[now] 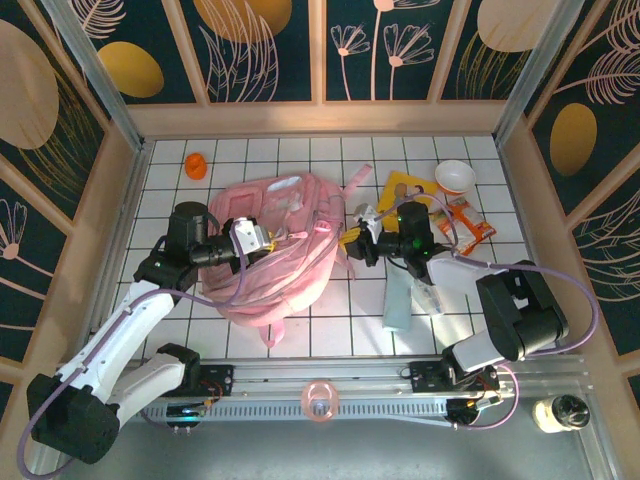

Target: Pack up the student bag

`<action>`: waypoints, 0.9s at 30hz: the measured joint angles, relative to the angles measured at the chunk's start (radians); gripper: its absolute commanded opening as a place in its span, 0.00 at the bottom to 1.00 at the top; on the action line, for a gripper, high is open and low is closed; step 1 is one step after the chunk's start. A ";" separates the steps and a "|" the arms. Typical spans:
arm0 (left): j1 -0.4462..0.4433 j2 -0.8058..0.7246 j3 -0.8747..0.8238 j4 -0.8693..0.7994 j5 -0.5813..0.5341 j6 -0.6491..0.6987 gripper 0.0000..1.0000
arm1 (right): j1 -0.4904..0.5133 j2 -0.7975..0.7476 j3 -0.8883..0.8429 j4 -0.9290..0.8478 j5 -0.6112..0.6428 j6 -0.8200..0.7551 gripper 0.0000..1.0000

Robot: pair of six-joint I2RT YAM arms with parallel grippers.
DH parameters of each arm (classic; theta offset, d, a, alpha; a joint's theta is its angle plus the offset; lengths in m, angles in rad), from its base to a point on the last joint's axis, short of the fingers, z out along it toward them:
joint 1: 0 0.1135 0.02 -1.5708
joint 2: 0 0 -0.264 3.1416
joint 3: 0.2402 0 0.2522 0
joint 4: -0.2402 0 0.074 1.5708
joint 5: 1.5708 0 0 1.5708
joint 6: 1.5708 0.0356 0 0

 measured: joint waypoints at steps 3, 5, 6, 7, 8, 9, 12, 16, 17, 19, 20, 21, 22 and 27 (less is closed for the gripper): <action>0.000 0.000 -0.004 0.001 0.001 0.000 0.00 | -0.006 0.017 0.015 0.002 -0.006 0.008 0.35; 0.000 0.000 -0.006 0.002 0.003 0.000 0.00 | -0.014 0.032 0.024 0.007 -0.010 0.019 0.37; 0.000 0.000 -0.006 0.002 0.004 0.000 0.00 | -0.019 0.042 0.028 0.011 -0.015 0.023 0.37; 0.000 0.000 -0.006 0.002 0.004 0.000 0.00 | -0.023 0.050 0.031 0.018 -0.020 0.026 0.37; 0.000 0.000 -0.006 0.002 0.004 0.000 0.00 | -0.026 0.060 0.035 0.025 -0.024 0.027 0.35; 0.000 0.000 -0.006 0.003 0.004 0.000 0.00 | -0.029 0.068 0.039 0.027 -0.027 0.030 0.33; 0.000 0.000 -0.008 0.004 0.003 0.000 0.00 | -0.034 0.096 0.061 0.031 -0.038 0.044 0.17; 0.000 -0.008 -0.025 0.034 -0.015 -0.008 0.00 | -0.039 0.105 0.071 0.029 -0.045 0.049 0.01; 0.000 -0.011 -0.030 0.041 -0.027 -0.012 0.00 | -0.040 0.105 0.071 0.029 -0.044 0.050 0.00; 0.000 -0.013 -0.038 0.059 -0.055 -0.020 0.00 | -0.040 0.103 0.071 0.027 -0.043 0.049 0.00; 0.000 -0.013 -0.041 0.069 -0.073 -0.028 0.00 | -0.040 0.101 0.071 0.023 -0.044 0.049 0.00; -0.002 -0.013 -0.042 0.079 -0.089 -0.036 0.00 | -0.040 0.098 0.071 0.018 -0.043 0.049 0.00; -0.003 -0.013 -0.042 0.092 -0.108 -0.044 0.00 | -0.040 0.093 0.071 0.009 -0.043 0.049 0.00; -0.008 0.003 -0.042 0.159 -0.198 -0.097 0.00 | -0.028 0.066 0.096 -0.093 -0.029 0.045 0.00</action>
